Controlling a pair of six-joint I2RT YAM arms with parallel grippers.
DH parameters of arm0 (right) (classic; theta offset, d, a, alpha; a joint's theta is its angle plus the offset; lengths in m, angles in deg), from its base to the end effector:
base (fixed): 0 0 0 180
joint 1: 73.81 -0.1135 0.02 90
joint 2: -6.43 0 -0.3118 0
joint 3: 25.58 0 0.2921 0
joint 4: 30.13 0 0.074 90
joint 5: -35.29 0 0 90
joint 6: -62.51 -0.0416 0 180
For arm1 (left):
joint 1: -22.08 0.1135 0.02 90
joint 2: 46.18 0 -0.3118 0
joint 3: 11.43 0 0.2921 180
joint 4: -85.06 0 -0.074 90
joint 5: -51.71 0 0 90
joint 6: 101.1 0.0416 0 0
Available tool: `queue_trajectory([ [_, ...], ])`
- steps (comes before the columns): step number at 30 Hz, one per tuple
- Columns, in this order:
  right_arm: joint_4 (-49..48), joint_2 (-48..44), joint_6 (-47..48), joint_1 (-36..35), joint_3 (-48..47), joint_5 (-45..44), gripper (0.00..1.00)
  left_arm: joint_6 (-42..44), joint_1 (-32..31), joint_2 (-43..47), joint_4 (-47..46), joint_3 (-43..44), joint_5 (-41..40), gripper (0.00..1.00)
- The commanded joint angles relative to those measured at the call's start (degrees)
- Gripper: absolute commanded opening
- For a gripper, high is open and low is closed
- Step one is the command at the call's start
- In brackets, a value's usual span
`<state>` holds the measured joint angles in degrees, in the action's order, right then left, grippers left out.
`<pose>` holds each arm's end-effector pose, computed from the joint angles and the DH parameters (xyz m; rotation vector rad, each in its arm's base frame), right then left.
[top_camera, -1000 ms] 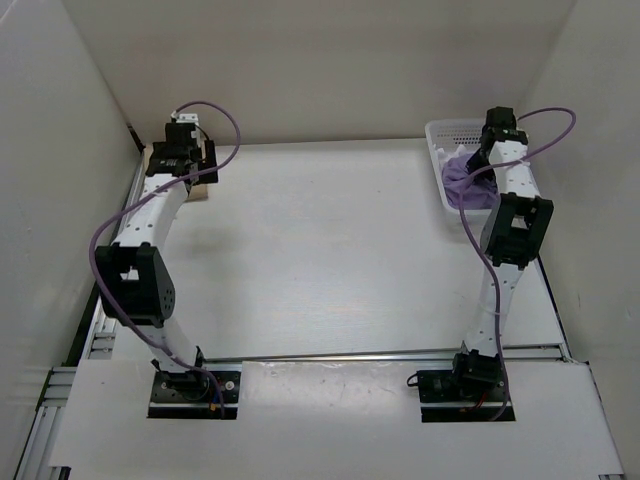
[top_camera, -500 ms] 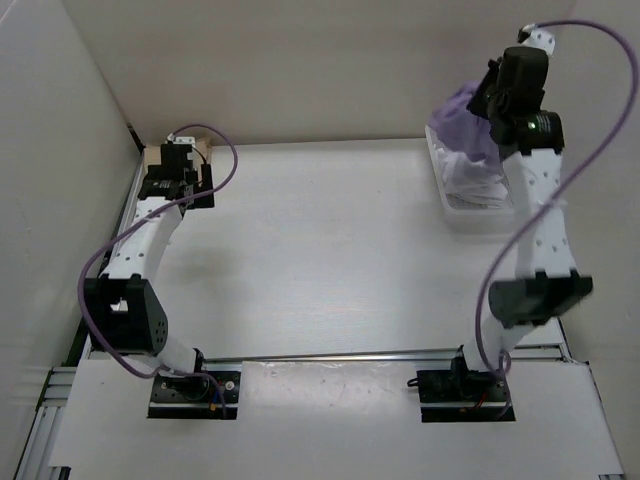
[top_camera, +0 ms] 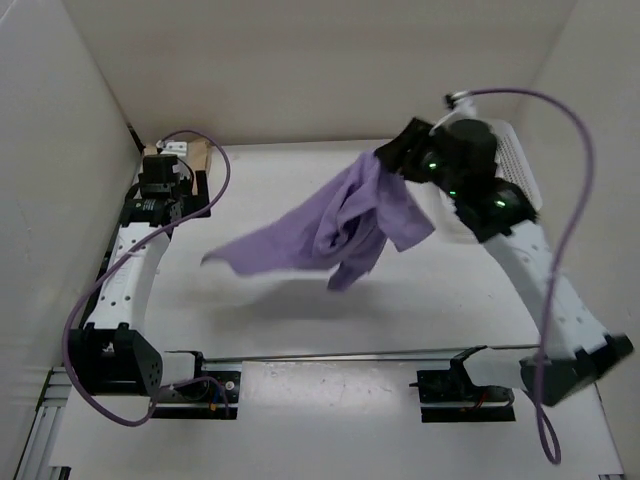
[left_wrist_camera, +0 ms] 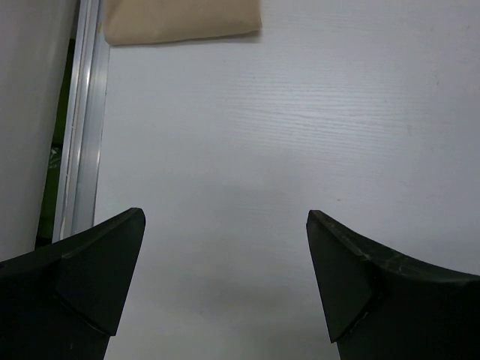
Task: Fold and stack the t-shirts
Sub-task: Move the tshirt to the center of the board
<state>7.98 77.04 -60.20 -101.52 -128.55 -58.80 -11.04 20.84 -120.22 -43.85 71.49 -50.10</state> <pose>0.2476 0.1267 0.5524 0.1308 1.7195 0.7311 0.3079 0.0019 0.3813 -0.0792 2.2976 0.2270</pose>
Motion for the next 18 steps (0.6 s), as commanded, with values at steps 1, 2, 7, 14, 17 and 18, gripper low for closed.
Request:
queue_trajectory([
  [1, 4.5, 7.8, -6.2, 0.0, 8.4, 6.5, 0.68, -0.1, 0.4, 2.4, 2.2, -2.3, 3.0, 1.0],
  [2, 6.5, 9.7, -6.7, 0.5, 8.4, 8.3, 0.71, -0.1, 0.4, 2.4, 2.9, -3.4, 3.8, 1.0],
  [7, 15.0, 14.2, -4.2, -0.9, 14.5, 5.0, 0.74, -0.1, -1.0, 1.8, 10.5, -8.4, 10.0, 1.0],
  [14, 15.0, 12.4, -1.7, -3.3, 27.9, 2.3, 0.76, -0.1, -8.6, 3.9, 11.7, -23.2, 6.2, 1.0],
  [17, 14.5, 14.6, -2.3, -3.3, 29.3, 1.3, 0.79, -0.1, -11.7, 3.4, 10.7, -27.6, 5.6, 1.0],
  [18, 13.9, 15.8, -2.3, -3.3, 30.0, 1.3, 0.79, -0.1, -12.6, 3.4, 9.6, -29.0, 2.6, 1.0],
])
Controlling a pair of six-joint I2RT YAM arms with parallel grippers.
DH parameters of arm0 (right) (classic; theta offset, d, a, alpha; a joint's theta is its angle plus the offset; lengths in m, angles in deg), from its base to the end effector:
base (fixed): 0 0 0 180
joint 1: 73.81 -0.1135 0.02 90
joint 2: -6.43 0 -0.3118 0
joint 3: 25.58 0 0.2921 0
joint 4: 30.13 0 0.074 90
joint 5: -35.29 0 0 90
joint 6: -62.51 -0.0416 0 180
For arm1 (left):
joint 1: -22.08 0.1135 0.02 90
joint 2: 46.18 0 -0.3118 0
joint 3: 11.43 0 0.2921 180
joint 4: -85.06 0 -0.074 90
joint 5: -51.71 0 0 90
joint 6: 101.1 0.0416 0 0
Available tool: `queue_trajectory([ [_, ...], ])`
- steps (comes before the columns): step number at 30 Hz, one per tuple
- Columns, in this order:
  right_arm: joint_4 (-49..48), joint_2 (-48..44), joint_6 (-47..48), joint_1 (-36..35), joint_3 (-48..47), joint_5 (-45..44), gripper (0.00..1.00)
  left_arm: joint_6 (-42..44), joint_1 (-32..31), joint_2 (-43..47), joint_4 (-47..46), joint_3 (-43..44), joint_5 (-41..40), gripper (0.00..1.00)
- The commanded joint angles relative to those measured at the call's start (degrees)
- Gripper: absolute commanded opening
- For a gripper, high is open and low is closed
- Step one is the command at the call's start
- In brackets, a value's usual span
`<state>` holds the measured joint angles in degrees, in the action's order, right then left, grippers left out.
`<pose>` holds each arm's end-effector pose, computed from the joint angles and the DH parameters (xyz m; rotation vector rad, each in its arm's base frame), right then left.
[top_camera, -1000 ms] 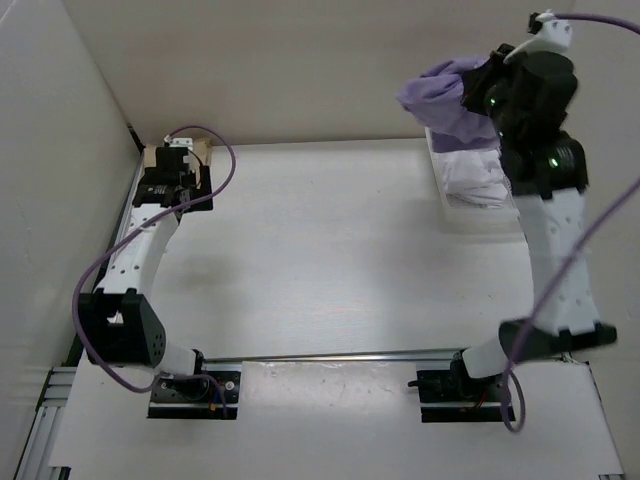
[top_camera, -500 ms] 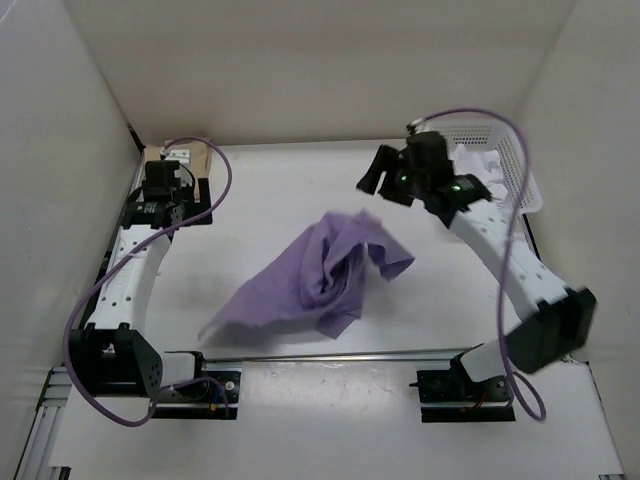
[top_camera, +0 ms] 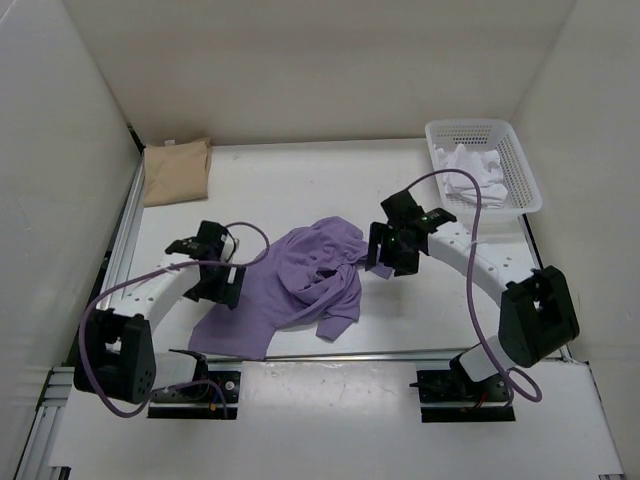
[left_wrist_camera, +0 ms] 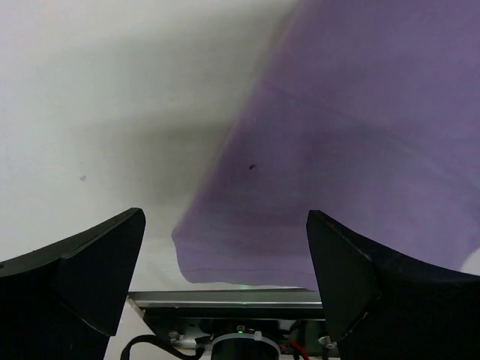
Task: Fold and stack the t-shirts
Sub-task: Move the tshirt to the center of the board, then flatten out the tshirt
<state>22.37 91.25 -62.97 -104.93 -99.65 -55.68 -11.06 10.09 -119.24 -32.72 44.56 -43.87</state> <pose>0.2836 0.1704 0.2663 0.1090 2.7204 0.3361 0.2257 -0.0438 0.2126 0.2951 2.9287 0.1139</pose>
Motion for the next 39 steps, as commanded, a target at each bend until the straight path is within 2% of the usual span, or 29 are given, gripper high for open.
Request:
queue_trajectory([
  [1, -1.4, 2.2, -0.3, 0.1, 1.1, -1.8, 0.79, 0.0, -3.4, 1.6, -2.9, -4.5, -5.7, 1.0],
  [3, -2.7, 3.6, -1.4, 0.1, 0.3, -1.8, 0.8, 0.0, -3.9, -0.3, -5.0, -5.0, -9.9, 1.0],
  [5, -2.7, 4.9, -2.0, 0.6, -0.9, -1.8, 0.8, 0.0, -3.4, -2.2, -5.6, -5.0, -9.9, 1.0],
  [11, -2.8, 12.8, -0.1, 3.4, -6.9, -2.5, 0.83, 0.0, -3.9, -7.1, -6.2, -4.5, -0.8, 1.0],
  [13, -2.2, 14.8, 0.5, 4.3, -8.4, -2.0, 0.83, 0.0, -3.9, -9.4, -6.8, -4.5, 0.4, 0.94],
  [14, -2.2, 16.4, 1.0, 4.8, -9.0, -2.5, 0.83, 0.0, -3.9, -10.2, -6.8, -4.0, 0.9, 0.81],
  [17, -2.2, 18.8, 2.3, 4.8, -11.2, -3.1, 0.83, 0.0, -3.9, -12.6, -6.8, -4.0, 1.8, 0.52],
  [18, -1.7, 19.4, 2.9, 4.8, -11.9, -3.1, 0.83, 0.0, -3.4, -13.5, -6.8, -4.0, 2.4, 0.33],
  [20, -1.7, 20.6, 2.9, 4.8, -13.2, -2.5, 0.83, 0.0, -2.7, -14.1, -7.3, -3.4, 3.6, 0.1],
  [23, -1.7, 20.7, 2.9, 4.8, -14.0, -2.0, 0.83, 0.0, 0.5, -14.1, -7.3, -0.3, 6.2, 0.1],
  [27, -1.7, 18.5, 2.9, 4.8, -14.0, -0.9, 0.83, 0.0, 9.0, -12.7, -3.6, 9.8, 12.9, 0.1],
  [32, -1.7, 12.5, 1.8, 4.8, -13.5, -0.9, 0.83, 0.0, 15.9, -15.8, 6.8, 36.8, 25.9, 0.1],
  [35, -1.2, 7.9, 0.3, 6.1, -12.1, -0.4, 0.83, 0.0, 16.5, -17.6, 11.0, 51.4, 31.3, 0.1],
  [39, 0.0, -0.4, -1.6, 10.0, -10.6, 0.3, 0.83, 0.0, 11.0, -21.1, 11.5, 68.8, 37.9, 0.1],
])
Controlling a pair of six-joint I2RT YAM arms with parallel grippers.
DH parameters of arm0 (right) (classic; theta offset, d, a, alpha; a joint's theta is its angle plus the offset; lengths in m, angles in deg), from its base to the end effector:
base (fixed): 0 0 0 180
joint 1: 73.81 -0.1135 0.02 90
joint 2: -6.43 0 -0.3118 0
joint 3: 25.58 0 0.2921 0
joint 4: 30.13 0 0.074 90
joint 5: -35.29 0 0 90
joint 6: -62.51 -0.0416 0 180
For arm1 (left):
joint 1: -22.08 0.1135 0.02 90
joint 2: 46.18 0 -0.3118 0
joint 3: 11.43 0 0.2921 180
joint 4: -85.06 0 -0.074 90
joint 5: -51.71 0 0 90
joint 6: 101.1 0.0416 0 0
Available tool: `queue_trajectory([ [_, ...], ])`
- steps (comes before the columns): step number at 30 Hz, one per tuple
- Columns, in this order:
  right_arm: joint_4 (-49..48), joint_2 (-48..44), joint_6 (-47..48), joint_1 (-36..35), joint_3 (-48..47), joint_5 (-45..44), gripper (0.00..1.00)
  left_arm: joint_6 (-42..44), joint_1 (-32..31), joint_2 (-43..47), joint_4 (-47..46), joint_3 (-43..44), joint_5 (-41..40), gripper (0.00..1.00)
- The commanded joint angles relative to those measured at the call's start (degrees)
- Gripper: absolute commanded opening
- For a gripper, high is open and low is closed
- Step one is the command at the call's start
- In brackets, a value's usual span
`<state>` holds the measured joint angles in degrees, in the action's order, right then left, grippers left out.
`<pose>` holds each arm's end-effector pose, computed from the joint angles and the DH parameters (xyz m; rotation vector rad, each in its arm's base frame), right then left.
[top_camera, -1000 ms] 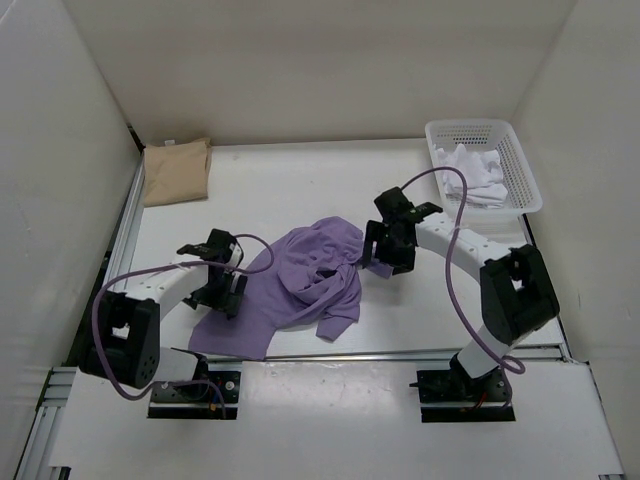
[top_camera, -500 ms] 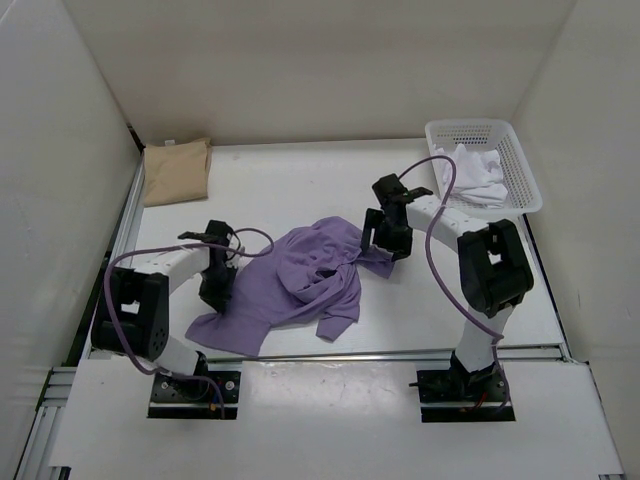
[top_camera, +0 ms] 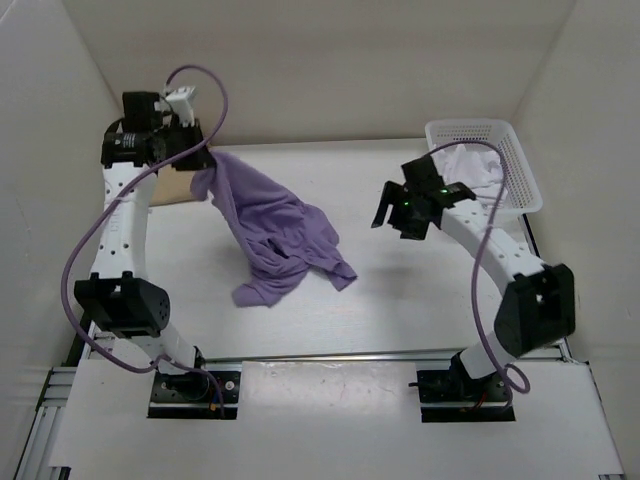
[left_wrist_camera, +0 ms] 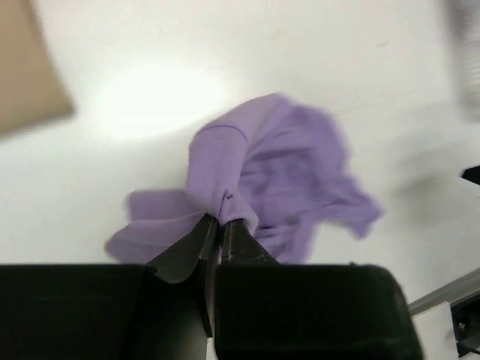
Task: Fold and stack the t-shirts
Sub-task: Flatten out the tshirt
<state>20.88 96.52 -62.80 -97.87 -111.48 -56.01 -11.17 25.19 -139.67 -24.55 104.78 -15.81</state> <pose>0.3453 0.1532 0.3090 0.2618 2.5645 0.3747 0.3844 0.0050 0.4544 0.1160 2.3633 -0.4445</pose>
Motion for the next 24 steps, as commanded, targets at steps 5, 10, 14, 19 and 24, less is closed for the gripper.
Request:
queue_trajectory([
  [5, 4.1, -13.1, -4.2, 8.3, 3.2, -0.5, 0.83, 0.1, -28.1, -5.1, 3.9, 16.9, 6.3, 0.1],
  [10, 6.5, -18.4, -4.0, 13.3, 5.0, -3.3, 0.83, 0.1, -45.2, -10.3, 9.5, 11.4, 7.1, 0.25],
  [14, 7.7, -19.6, -2.1, 16.5, 8.4, -3.3, 0.83, 0.1, -53.6, -10.8, 14.0, 5.7, 12.1, 0.99],
  [19, 5.8, -19.1, -1.5, 16.5, 13.7, -0.4, 0.83, 0.1, -50.8, 0.5, 5.5, -8.4, 9.0, 0.99],
  [24, 3.1, -14.9, -2.0, 11.4, 18.2, 1.7, 0.83, 0.1, -39.5, 9.0, -3.3, -20.9, -10.2, 0.91],
])
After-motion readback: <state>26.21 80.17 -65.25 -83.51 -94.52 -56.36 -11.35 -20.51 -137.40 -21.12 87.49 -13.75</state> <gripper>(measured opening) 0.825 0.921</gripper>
